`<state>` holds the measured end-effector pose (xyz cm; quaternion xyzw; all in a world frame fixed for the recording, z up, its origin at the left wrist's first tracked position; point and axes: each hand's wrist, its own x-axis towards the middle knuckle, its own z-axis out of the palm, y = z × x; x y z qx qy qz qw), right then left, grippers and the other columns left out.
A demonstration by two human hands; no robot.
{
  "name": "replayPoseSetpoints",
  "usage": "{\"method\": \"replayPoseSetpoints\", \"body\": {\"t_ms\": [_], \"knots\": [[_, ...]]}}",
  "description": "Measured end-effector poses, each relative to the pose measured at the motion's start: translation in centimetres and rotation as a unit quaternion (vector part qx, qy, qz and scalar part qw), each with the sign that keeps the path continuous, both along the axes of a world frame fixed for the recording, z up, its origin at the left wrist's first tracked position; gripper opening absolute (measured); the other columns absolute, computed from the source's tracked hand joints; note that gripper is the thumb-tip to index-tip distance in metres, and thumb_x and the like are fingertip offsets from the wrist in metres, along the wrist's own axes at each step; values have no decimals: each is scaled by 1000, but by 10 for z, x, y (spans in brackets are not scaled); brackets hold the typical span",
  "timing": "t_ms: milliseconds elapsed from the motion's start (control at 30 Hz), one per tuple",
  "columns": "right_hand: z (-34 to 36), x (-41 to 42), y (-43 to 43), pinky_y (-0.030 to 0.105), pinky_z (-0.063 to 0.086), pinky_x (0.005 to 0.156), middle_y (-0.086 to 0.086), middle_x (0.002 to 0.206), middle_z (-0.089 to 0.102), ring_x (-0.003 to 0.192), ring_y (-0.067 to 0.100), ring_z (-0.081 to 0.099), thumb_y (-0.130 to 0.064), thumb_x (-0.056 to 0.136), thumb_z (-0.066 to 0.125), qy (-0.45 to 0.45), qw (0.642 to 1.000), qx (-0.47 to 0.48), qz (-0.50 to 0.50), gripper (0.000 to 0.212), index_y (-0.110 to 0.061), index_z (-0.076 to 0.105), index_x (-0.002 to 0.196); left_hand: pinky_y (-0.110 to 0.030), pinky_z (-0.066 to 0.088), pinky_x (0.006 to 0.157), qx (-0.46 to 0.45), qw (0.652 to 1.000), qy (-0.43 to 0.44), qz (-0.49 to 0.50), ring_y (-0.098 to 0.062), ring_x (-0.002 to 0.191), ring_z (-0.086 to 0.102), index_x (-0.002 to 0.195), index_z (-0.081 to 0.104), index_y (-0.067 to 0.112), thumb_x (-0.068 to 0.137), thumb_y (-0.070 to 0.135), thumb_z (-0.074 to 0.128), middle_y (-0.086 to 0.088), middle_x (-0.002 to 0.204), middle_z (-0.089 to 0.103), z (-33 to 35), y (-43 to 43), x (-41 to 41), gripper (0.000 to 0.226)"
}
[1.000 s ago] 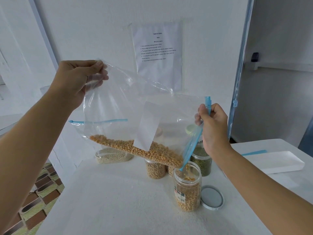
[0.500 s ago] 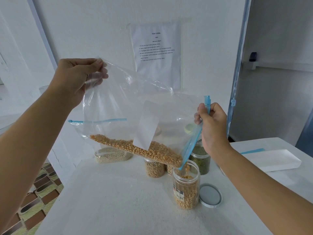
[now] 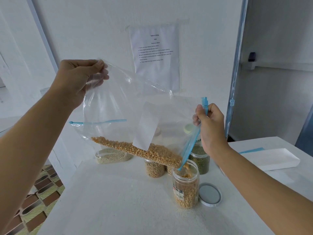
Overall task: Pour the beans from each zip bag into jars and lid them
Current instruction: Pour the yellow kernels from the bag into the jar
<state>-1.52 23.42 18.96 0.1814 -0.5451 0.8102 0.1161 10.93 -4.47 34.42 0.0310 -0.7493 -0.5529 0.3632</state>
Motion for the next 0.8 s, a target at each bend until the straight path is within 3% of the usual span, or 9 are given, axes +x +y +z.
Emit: {"method": "replayPoseSetpoints", "body": {"t_ms": [400, 533, 800], "knots": [[1, 2, -3, 22, 41, 63, 12, 81, 38, 61, 11, 41, -16, 105, 55, 13, 1000, 19, -13, 22, -7, 43, 89, -28, 57, 83, 12, 1000, 0, 0, -15, 75, 70, 71, 81, 20, 95, 16, 70, 3, 72, 72, -4, 4, 3, 26], [1, 0, -3, 20, 41, 61, 13, 82, 39, 60, 10, 41, -15, 105, 55, 13, 1000, 22, -18, 25, 0, 44, 90, -28, 57, 83, 14, 1000, -1, 0, -15, 75, 71, 71, 81, 21, 95, 15, 70, 3, 72, 72, -6, 2, 4, 27], [0, -2, -6, 18, 41, 60, 8, 74, 42, 59, 8, 42, -16, 105, 54, 22, 999, 45, -17, 21, -8, 44, 89, -29, 57, 84, 17, 1000, 5, 3, -17, 76, 71, 72, 82, 20, 95, 14, 70, 2, 73, 72, -8, -1, 6, 27]]}}
